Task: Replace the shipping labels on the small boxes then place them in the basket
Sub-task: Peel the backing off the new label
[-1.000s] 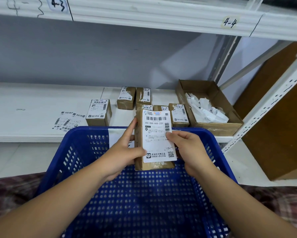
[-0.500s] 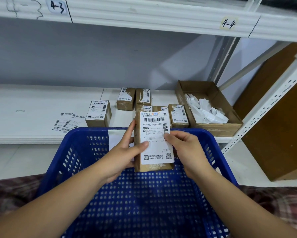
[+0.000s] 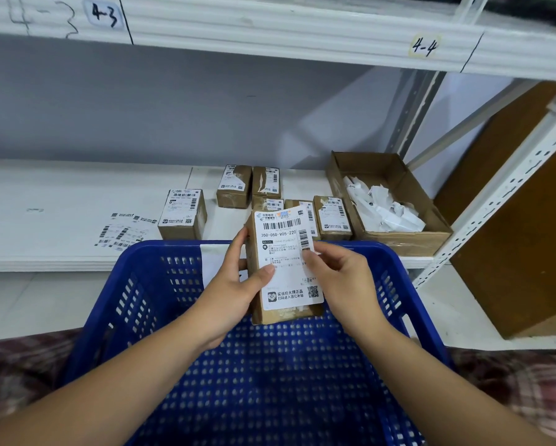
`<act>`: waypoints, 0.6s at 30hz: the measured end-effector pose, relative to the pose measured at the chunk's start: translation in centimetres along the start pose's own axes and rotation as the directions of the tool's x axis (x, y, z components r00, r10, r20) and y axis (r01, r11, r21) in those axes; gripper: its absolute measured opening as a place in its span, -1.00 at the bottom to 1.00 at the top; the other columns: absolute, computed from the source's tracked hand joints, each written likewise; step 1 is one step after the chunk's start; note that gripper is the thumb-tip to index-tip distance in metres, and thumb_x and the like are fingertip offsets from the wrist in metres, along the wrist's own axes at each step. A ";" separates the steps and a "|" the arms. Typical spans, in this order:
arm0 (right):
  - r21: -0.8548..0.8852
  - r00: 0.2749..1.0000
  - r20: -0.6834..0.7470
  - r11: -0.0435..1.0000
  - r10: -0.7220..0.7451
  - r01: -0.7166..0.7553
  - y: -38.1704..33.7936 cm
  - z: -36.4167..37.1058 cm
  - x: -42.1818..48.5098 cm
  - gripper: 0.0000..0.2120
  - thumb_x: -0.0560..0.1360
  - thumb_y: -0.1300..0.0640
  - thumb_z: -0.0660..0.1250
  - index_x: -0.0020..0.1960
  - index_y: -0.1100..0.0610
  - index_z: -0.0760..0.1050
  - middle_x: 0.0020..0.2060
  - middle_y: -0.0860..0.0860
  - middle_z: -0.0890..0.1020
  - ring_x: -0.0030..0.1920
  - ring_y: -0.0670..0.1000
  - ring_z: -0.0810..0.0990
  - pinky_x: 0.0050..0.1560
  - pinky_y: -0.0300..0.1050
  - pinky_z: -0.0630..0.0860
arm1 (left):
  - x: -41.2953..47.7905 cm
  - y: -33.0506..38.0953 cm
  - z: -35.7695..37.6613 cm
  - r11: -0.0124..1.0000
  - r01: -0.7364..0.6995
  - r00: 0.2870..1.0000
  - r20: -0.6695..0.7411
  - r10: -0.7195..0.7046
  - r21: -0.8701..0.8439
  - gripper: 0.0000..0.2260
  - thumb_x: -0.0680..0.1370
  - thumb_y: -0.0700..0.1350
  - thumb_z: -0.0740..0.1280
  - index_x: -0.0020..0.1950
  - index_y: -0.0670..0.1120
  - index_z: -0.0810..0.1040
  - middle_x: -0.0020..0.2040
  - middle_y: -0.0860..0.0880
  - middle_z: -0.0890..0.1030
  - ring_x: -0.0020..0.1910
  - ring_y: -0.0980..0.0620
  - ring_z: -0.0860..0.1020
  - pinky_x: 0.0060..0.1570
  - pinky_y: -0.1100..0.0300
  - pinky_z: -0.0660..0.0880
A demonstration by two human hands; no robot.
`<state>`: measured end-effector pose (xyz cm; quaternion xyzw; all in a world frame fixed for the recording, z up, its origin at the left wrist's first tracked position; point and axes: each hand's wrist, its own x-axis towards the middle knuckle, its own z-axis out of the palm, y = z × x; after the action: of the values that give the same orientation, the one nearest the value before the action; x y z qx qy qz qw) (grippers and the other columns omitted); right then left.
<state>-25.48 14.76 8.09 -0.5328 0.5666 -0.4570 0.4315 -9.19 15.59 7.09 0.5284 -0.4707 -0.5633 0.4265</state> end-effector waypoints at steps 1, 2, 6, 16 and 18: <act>-0.030 1.000 -0.004 1.000 -0.009 0.009 0.0 0.0 0.0 -0.68 0.57 0.15 0.34 0.26 -0.13 0.50 -0.18 -0.01 0.71 -0.14 -0.06 0.70 -0.09 0.00 0.66 | 0.0 0.0 0.0 1.000 -0.001 1.000 -0.010 0.001 0.000 -0.39 0.56 -0.09 0.31 0.46 0.34 0.10 0.13 0.21 0.49 0.15 0.06 0.56 0.16 -0.10 0.52; -0.054 1.000 -0.010 0.998 -0.013 0.013 0.1 0.0 0.1 -0.57 0.56 0.14 0.35 0.37 -0.15 0.40 -0.20 -0.01 0.70 -0.16 -0.07 0.70 -0.11 -0.03 0.66 | 0.0 -0.1 0.1 1.000 -0.003 1.000 -0.019 0.003 -0.002 -0.38 0.55 -0.09 0.31 0.46 0.34 0.09 0.12 0.22 0.49 0.14 0.06 0.56 0.15 -0.10 0.52; -0.233 0.991 0.018 0.963 -0.133 0.133 0.4 0.1 -0.2 -0.36 0.53 0.11 0.39 0.50 -0.16 0.19 -0.04 -0.13 0.65 -0.11 -0.13 0.67 -0.13 -0.11 0.66 | 0.1 -0.4 0.2 1.000 -0.002 0.998 -0.062 0.000 -0.027 -0.38 0.55 -0.08 0.32 0.45 0.36 0.10 0.15 0.16 0.52 0.09 0.06 0.59 0.12 -0.11 0.54; -0.358 0.959 0.103 0.890 -0.263 0.283 1.7 0.6 -0.6 -0.47 0.47 0.10 0.46 0.36 -0.15 0.37 0.32 -0.21 0.11 0.07 -0.28 0.45 0.02 -0.39 0.52 | 0.2 -0.3 -0.1 0.994 -0.010 0.996 -0.092 -0.001 -0.112 -0.41 0.58 -0.14 0.27 0.43 0.36 0.12 0.18 0.11 0.57 0.07 0.04 0.62 0.08 -0.09 0.56; -0.243 0.974 0.104 0.944 -0.201 0.221 1.6 0.5 -0.3 -0.58 0.49 0.13 0.44 0.25 -0.20 0.43 0.31 -0.18 0.17 0.15 -0.18 0.47 0.12 -0.26 0.56 | 0.1 -0.3 0.0 0.994 -0.008 0.997 -0.080 -0.001 -0.110 -0.42 0.58 -0.15 0.27 0.43 0.35 0.14 0.17 0.09 0.57 0.06 0.04 0.62 0.06 -0.08 0.57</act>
<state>-25.28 15.01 6.42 -0.6585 0.5429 -0.4032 0.3303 -9.16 15.54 6.76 0.5252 -0.4223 -0.5664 0.4744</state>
